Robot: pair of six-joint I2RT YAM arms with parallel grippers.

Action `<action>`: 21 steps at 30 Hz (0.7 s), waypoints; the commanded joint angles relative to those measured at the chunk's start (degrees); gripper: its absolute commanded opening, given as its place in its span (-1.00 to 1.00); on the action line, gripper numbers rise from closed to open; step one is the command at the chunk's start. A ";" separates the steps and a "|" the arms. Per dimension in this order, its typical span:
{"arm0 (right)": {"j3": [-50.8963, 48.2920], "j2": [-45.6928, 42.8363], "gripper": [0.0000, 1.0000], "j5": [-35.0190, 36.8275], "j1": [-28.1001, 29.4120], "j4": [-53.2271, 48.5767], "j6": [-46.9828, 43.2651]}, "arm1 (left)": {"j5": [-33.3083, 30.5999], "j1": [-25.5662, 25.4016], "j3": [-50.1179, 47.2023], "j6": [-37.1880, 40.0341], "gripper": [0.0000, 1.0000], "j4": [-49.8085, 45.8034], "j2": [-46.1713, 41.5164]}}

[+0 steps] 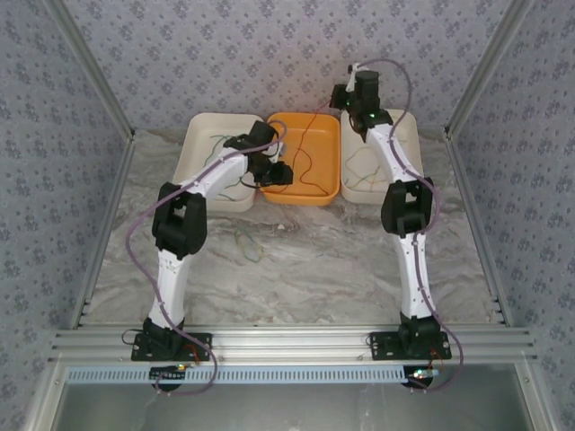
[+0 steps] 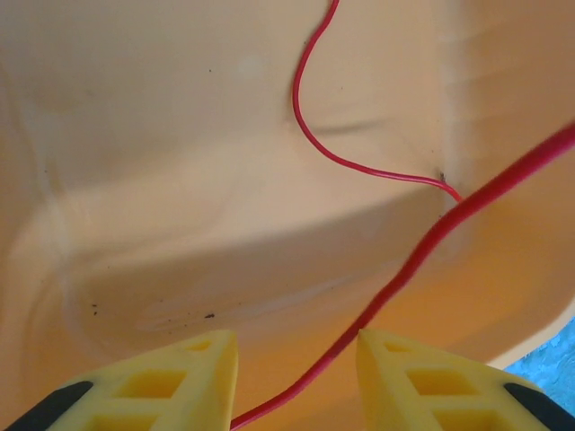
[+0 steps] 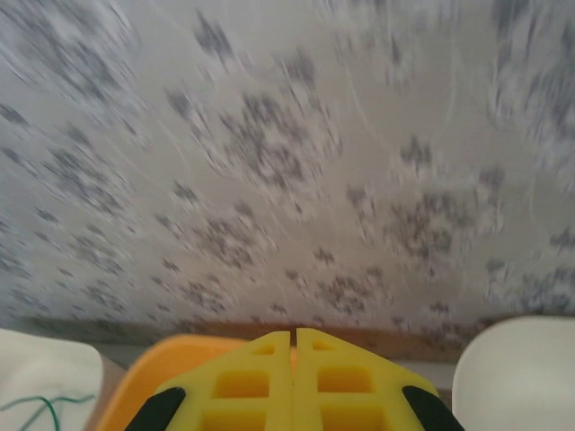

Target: Untangle the cables

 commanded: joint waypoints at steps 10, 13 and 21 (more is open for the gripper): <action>4.76 2.95 -1.00 9.80 1.01 -4.21 1.93 | -4.32 -0.10 2.28 0.25 -0.07 0.20 -7.55; 4.93 2.16 -1.00 12.92 0.56 -5.71 1.34 | -4.21 -0.11 1.13 0.28 -0.02 0.93 -8.55; 8.18 -2.23 -1.00 6.18 -0.88 -7.91 3.40 | -1.91 0.00 -5.40 -0.05 0.02 5.10 -12.59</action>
